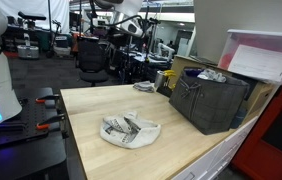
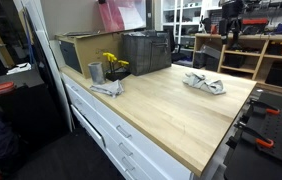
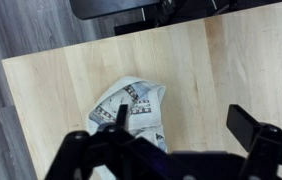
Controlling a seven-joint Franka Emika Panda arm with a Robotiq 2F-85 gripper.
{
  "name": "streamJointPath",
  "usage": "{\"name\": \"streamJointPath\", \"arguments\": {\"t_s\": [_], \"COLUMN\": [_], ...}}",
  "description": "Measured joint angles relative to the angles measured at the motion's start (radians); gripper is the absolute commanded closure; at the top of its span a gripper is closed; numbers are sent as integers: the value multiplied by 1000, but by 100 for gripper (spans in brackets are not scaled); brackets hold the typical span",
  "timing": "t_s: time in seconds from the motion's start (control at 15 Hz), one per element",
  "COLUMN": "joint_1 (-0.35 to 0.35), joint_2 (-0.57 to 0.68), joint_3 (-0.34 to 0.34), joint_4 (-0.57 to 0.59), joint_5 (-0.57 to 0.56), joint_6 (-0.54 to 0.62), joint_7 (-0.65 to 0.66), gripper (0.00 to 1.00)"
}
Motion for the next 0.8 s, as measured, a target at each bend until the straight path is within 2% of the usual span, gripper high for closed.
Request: {"name": "streamJointPath", "arguments": {"t_s": [0.47, 0.8], "joint_1": [-7, -7], "joint_2": [233, 254], "joint_3": [4, 17], "joint_4": [89, 107], "joint_5": [16, 15], "joint_6": [78, 68], "joint_7": [-33, -94], "gripper": [0, 0]}}
